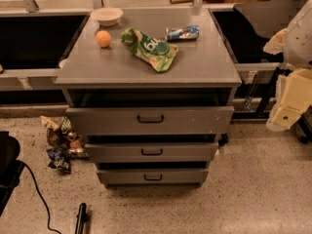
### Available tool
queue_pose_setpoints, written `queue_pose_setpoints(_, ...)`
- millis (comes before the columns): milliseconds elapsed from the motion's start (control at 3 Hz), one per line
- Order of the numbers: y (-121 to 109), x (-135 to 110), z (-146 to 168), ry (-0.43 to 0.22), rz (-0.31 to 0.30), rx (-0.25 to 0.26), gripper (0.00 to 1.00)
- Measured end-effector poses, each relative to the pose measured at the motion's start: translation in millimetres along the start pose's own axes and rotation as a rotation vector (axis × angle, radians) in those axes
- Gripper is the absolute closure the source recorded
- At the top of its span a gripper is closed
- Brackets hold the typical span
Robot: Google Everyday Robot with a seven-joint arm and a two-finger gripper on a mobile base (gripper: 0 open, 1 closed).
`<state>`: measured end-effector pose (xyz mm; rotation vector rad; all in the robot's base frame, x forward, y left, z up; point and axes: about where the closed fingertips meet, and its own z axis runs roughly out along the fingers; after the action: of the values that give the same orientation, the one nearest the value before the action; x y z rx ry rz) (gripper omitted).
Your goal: Open top drawer
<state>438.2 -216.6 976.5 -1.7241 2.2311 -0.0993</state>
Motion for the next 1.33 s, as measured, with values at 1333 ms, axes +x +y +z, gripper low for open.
queue_pose_setpoints(1333, 0, -11, 43, -0.146, -0.006, 0.002, 0.00)
